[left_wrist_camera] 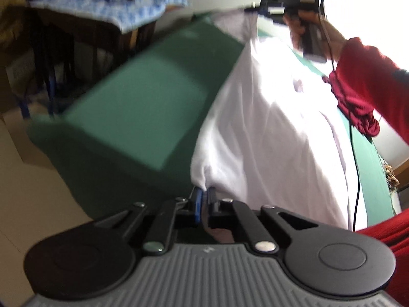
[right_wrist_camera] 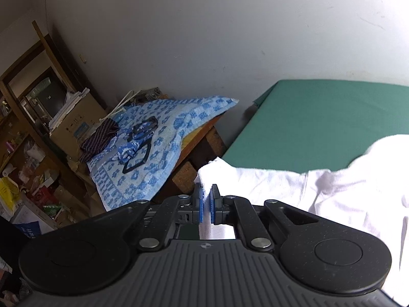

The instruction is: Fold clothes

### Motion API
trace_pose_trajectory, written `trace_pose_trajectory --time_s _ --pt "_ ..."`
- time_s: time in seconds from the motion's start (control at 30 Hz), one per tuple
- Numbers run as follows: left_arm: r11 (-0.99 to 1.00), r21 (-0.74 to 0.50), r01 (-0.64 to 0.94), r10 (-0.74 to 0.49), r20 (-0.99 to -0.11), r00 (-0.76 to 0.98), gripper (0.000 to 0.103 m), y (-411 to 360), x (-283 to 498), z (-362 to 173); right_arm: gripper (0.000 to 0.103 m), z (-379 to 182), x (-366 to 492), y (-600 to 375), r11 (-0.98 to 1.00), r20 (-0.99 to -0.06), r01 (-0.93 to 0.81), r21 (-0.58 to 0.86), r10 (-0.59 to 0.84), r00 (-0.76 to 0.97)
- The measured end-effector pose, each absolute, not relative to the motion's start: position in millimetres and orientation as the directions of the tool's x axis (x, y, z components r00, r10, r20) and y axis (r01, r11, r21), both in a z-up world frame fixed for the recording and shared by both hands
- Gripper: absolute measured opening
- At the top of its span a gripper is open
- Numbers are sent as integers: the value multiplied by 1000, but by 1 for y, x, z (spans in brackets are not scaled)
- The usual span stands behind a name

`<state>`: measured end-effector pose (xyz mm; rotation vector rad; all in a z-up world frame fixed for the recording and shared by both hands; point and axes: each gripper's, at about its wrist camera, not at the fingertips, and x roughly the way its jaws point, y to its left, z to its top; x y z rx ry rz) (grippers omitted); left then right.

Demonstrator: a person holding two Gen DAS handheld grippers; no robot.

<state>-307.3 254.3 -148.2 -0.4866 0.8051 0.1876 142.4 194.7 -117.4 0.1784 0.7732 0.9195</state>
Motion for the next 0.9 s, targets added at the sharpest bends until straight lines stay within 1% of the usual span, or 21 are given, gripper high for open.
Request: trace_pose_trajectory --time_s 0.07,0.13,0.27,0.43,0.53,0.6,0.7,0.77,0.8,0.83,0.87,0.9 --pt "891 -326 -314 -15 -715 699 0 252 -309 -132 4 -112 143 187 609 -503 -641 467 779 373" --pt "907 -323 -272 -34 -698 715 0 248 -309 -118 4 -109 143 173 609 -480 -622 491 786 391" --pt "949 -273 -158 -75 -683 727 0 225 -307 -98 4 -103 140 132 642 -431 -590 490 766 476" --pt "964 -263 -31 -167 -697 697 0 198 -291 -95 4 -109 130 60 682 -375 -511 523 723 581" --pt "961 -276 36 -232 -723 651 0 179 -287 -101 4 -121 120 14 707 -352 -437 557 677 646" --pt "951 -301 75 -282 -742 608 0 165 -283 -107 4 -133 110 -12 741 -361 -390 547 629 688" --pt "937 -335 99 -331 -762 556 0 154 -274 -120 6 -157 100 -39 786 -434 -337 518 581 688" --pt "949 -298 104 -305 -778 549 0 151 -270 -122 12 -175 96 -49 804 -511 -317 503 572 642" --pt "958 -268 107 -281 -782 556 0 150 -269 -120 20 -181 95 -52 812 -544 -309 496 567 618" --pt "968 -232 100 -247 -782 572 0 152 -270 -116 25 -186 93 -56 817 -567 -303 490 563 601" --pt "977 -195 91 -211 -780 590 8 155 -272 -111 26 -187 91 -62 821 -571 -300 486 558 603" --pt "984 -158 81 -174 -776 606 13 158 -273 -106 26 -185 89 -69 823 -561 -301 481 553 616"
